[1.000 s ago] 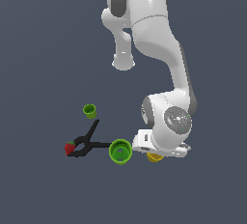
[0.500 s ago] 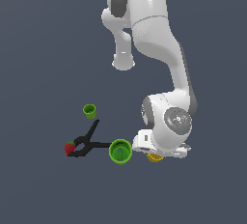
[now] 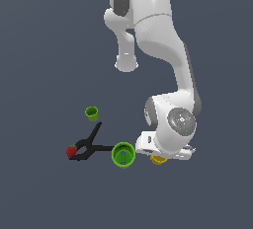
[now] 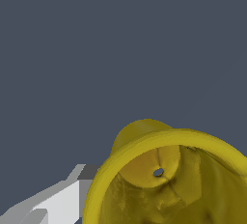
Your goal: Pick up a designated object from a clutter of objects.
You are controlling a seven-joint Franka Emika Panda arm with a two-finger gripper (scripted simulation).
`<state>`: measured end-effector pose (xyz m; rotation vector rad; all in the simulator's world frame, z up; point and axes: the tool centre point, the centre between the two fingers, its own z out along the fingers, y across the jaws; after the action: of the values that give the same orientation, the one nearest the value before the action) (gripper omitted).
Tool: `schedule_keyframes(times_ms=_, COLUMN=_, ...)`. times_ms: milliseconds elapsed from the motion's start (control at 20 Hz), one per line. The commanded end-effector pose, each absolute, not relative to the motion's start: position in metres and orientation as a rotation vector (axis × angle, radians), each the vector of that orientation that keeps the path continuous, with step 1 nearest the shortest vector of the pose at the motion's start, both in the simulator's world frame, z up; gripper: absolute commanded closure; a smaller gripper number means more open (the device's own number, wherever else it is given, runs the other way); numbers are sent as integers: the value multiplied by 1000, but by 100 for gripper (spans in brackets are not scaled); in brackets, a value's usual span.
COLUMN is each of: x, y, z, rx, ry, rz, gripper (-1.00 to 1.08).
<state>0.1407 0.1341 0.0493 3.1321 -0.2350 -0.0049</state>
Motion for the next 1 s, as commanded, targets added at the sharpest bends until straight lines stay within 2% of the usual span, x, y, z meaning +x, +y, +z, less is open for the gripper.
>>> schedule_keyframes(times_ms=0, x=138, y=133, z=55, rx=3133, ry=-235, rz=-1, gripper=108)
schedule_keyframes(times_ms=450, x=114, y=121, z=89, rx=3133, ry=-235, rz=-1, gripper=108)
schedule_keyframes(times_ms=950, x=68, y=98, z=156, rx=3132, ry=-235, rz=-1, gripper=108)
